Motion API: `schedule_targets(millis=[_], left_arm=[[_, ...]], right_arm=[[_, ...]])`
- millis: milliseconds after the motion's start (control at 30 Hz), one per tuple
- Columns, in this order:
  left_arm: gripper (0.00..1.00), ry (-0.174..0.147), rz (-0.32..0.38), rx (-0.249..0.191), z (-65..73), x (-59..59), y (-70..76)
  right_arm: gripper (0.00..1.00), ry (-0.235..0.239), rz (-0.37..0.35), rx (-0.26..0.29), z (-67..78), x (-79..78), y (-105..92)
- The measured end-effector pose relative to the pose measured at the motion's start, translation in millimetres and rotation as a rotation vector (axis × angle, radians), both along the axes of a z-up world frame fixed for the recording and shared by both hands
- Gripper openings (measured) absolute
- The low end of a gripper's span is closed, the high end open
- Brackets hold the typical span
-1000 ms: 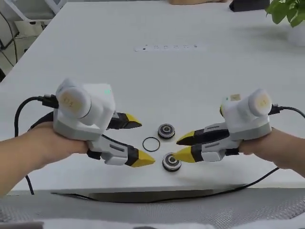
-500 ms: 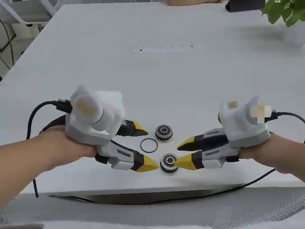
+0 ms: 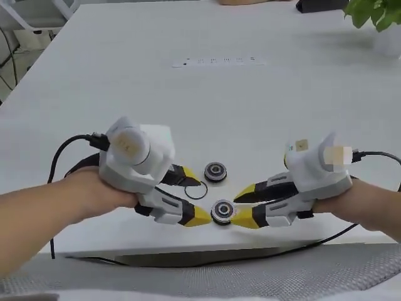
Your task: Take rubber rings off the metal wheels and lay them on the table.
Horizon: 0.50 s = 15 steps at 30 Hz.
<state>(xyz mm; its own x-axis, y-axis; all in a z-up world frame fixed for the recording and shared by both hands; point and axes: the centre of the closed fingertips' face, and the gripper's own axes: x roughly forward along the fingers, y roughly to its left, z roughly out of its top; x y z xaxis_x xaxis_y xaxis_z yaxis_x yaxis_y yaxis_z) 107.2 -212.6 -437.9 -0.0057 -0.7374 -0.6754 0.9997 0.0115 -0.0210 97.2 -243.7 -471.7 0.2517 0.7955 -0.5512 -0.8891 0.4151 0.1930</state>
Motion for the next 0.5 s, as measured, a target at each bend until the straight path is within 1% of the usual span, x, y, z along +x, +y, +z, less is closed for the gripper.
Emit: schedule_targets(millis=[233, 500], left_arm=[[0.34, 0.005, -0.018, 0.01, -5.3, -2.7, -7.5], [0.31, 0.02, -0.032, 0.016, -11.3, -7.5, -15.9]], right_arm=[[0.22, -0.006, 0.012, -0.006, -2.5, -1.0, 0.7], [0.17, -0.011, 0.021, -0.015, -6.8, -2.8, -0.1]])
